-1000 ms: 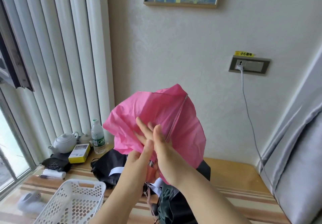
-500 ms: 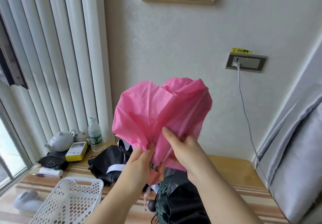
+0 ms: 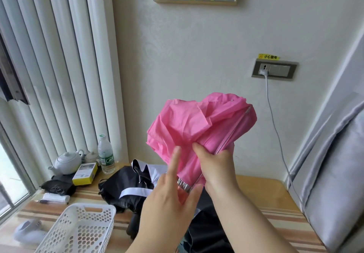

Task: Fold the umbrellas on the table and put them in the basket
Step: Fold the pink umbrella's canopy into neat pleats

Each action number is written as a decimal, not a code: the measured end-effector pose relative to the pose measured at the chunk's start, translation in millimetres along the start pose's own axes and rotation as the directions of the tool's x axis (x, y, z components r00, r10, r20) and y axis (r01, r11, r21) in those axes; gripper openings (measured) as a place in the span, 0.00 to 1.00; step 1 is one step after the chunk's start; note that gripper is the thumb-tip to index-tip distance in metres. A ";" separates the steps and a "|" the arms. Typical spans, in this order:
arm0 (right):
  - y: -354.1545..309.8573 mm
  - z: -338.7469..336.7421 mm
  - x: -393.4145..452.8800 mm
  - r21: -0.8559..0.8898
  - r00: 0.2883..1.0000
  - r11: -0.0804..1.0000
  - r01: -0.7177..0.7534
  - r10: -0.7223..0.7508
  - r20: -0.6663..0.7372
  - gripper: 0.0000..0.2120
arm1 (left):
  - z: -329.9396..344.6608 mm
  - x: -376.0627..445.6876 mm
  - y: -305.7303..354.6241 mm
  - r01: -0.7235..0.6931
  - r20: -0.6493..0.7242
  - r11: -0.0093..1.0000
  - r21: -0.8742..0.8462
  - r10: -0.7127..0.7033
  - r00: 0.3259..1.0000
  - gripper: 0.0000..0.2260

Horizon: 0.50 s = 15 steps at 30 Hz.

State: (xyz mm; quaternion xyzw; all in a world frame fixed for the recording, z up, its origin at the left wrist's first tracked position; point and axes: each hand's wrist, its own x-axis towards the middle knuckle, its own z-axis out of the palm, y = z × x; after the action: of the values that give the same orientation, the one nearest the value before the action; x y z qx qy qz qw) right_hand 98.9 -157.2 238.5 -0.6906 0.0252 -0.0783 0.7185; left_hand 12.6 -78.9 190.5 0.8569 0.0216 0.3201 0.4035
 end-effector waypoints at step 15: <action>-12.0 -29.8 2.5 -0.135 0.963 0.972 0.194 -0.161 0.218 0.10 | -4.7 40.2 1.8 0.351 0.256 0.628 -0.695 -0.240 0.936 0.12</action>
State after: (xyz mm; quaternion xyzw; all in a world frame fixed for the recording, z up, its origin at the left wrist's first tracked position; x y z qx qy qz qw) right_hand 96.2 -187.5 249.3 -0.7482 -0.1053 -0.0686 0.6515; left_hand 41.6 -65.1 215.4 0.6286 0.0043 0.1706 0.7588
